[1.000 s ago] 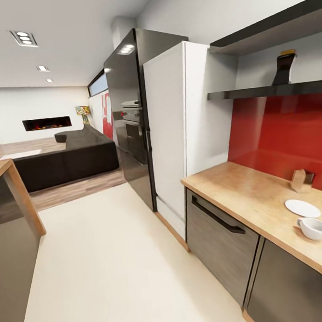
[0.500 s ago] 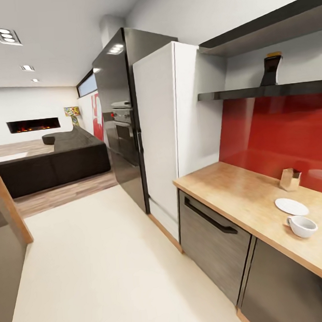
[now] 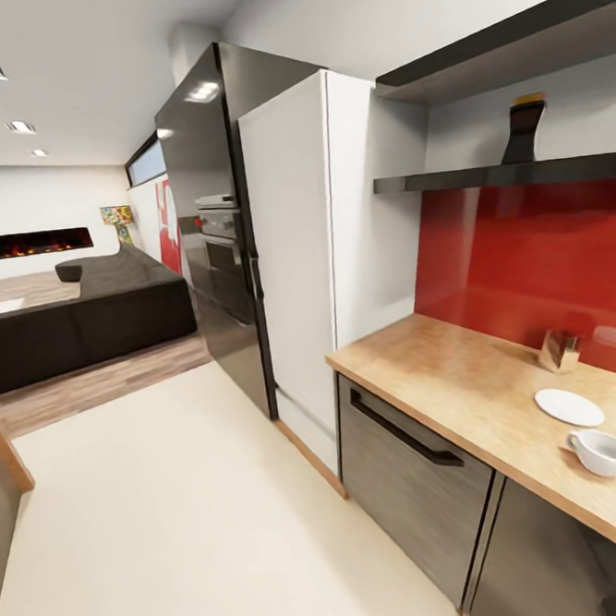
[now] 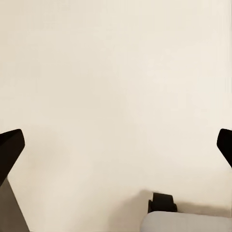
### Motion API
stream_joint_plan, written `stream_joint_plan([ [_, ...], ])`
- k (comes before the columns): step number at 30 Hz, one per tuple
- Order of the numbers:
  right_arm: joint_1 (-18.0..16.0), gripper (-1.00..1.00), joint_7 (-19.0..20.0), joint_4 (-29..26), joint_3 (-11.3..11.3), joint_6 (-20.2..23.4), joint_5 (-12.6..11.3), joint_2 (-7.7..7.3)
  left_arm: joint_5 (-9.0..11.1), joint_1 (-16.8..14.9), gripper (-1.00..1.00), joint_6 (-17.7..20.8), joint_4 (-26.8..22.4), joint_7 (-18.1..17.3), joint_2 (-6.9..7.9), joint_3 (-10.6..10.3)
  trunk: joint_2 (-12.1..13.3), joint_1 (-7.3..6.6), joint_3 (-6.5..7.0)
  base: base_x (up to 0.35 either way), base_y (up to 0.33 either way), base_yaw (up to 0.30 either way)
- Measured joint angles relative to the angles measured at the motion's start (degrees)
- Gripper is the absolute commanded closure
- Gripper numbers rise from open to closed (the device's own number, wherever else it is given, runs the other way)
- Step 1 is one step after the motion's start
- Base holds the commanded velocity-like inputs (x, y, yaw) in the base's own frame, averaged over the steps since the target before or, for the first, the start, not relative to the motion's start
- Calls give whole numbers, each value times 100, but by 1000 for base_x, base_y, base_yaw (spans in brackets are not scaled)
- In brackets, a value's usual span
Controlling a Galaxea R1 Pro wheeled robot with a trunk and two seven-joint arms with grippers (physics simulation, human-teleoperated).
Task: Set up a coffee station on the kitchen countertop: keep the coffee maker on the countertop, move the bottle of coffee from the kitchen shelf to the counter next to the coffee maker, place a paper coffee filter on top of the coffee maker, put the saucer next to the coffee maker with the coffee cup on the saucer, and place the electric kettle next to the coffee maker.
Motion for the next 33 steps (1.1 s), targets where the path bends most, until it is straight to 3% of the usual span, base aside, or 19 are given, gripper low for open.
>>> stream_joint_plan([
  [33, 0, -100, -3, 0, 0, 0, 1, -1, 0, 0, -100, 0, 4, 0, 0, 0, 0, 1, 0, 6, 2, -284],
])
